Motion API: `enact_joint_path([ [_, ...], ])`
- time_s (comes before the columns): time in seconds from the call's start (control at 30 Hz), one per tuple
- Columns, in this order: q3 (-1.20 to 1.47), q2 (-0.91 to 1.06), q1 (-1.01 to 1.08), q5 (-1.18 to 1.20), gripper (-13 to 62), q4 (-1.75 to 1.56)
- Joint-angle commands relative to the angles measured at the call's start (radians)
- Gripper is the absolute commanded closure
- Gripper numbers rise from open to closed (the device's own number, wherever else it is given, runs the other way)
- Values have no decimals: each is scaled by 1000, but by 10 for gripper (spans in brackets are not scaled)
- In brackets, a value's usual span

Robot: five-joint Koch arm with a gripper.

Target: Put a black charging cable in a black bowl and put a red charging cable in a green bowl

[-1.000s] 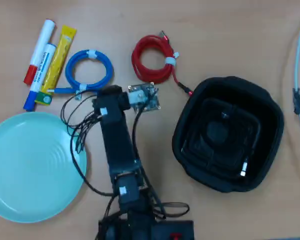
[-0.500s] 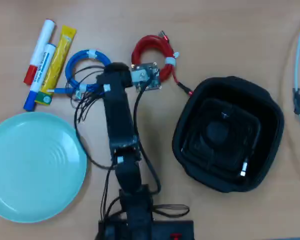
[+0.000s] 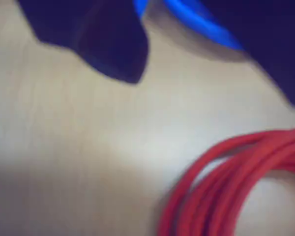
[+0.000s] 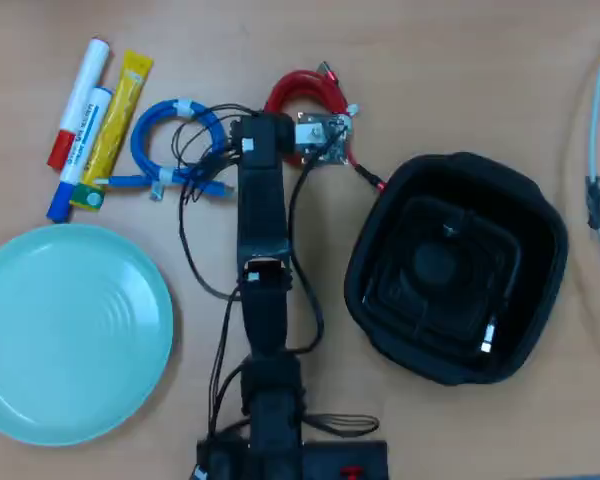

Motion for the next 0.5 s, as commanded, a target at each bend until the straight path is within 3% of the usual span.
enact_joint_path([
  [0.0,-120,-21,12,9,105,-32],
  [0.47,-143,-121,34,32,105,-28],
])
